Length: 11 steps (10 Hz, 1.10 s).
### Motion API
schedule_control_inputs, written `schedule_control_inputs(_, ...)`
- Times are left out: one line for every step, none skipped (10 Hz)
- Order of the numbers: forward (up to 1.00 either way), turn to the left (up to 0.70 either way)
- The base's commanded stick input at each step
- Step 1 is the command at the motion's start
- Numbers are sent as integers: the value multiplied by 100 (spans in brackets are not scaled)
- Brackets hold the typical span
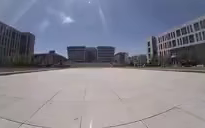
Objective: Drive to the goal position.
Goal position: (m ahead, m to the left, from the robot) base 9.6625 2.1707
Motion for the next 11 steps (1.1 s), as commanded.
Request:
schedule_control_inputs(100,0)
schedule_control_inputs(100,0)
schedule_control_inputs(100,0)
schedule_control_inputs(100,0)
schedule_control_inputs(100,0)
schedule_control_inputs(100,0)
schedule_control_inputs(100,0)
schedule_control_inputs(100,0)
schedule_control_inputs(100,0)
schedule_control_inputs(100,0)
schedule_control_inputs(100,0)
